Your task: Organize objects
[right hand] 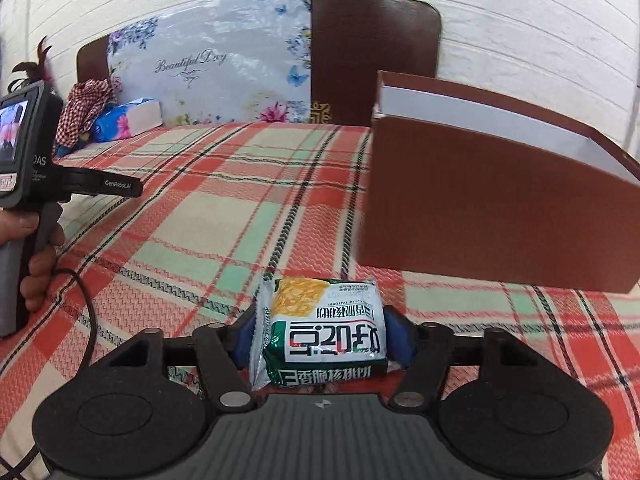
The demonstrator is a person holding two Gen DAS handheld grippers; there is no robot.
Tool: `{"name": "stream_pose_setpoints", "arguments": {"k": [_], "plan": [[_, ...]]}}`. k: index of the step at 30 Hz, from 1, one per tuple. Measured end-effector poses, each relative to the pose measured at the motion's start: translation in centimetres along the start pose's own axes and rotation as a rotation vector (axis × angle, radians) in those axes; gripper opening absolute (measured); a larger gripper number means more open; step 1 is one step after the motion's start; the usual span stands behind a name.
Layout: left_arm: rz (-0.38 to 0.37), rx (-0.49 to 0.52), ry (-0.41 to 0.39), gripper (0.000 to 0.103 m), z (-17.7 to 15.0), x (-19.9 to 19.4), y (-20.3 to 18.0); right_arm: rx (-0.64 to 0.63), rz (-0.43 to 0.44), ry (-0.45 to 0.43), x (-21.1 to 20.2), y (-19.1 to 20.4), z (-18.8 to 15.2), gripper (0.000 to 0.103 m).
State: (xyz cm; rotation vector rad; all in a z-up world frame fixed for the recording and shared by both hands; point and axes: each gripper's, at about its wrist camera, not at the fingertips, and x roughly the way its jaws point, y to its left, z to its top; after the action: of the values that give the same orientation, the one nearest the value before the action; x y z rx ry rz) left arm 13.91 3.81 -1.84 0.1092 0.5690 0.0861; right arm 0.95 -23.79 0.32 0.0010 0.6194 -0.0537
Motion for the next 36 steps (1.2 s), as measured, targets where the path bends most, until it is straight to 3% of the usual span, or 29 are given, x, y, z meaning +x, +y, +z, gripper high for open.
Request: {"name": "stream_pose_setpoints", "arguments": {"k": [3,5,8,11,14,18,25,30,33,36], "plan": [[0.057,0.04,0.04,0.07,0.6,-0.7,-0.9,-0.01,0.018,-0.001,-0.8,-0.2,-0.5,0.076],[0.015,-0.021,0.118,0.068,1.2,-2.3,-1.4,-0.032,0.023,0.002,-1.5,-0.2,-1.3,0.08],[-0.25,-0.15,0.223,0.068,1.3,-5.3,-2.8,-0.03,0.023,0.003,-2.3,-0.7,-1.9,0.08],[-0.464,-0.123,0.319,0.068,1.2,-7.9,-5.9,-0.003,0.023,0.004,-2.4,-1.1,-1.9,0.081],[-0.61,-0.094,0.398,0.068,1.1,-9.3,-8.5,-0.003,0.022,0.001,-2.3,-1.3,-1.8,0.082],[-0.627,-0.064,0.465,0.069,0.2,-8.9,-11.0,-0.02,0.022,-0.002,-1.7,-1.0,-1.7,0.084],[-0.644,-0.048,0.461,0.072,0.2,-9.1,-12.5,-0.009,0.043,-0.009,-1.2,-1.2,-1.7,0.086],[-0.678,-0.043,0.443,0.055,0.0,-9.3,-13.4,-0.01,0.046,-0.012,-1.1,-1.1,-1.7,0.081],[-0.692,-0.047,0.433,0.051,-0.3,-9.4,-13.7,-0.009,0.039,-0.014,-1.0,-1.1,-1.8,0.076],[-0.723,-0.066,0.439,0.041,-0.4,-9.3,-13.6,-0.013,0.027,-0.021,-1.1,-1.0,-1.8,0.067]]}}
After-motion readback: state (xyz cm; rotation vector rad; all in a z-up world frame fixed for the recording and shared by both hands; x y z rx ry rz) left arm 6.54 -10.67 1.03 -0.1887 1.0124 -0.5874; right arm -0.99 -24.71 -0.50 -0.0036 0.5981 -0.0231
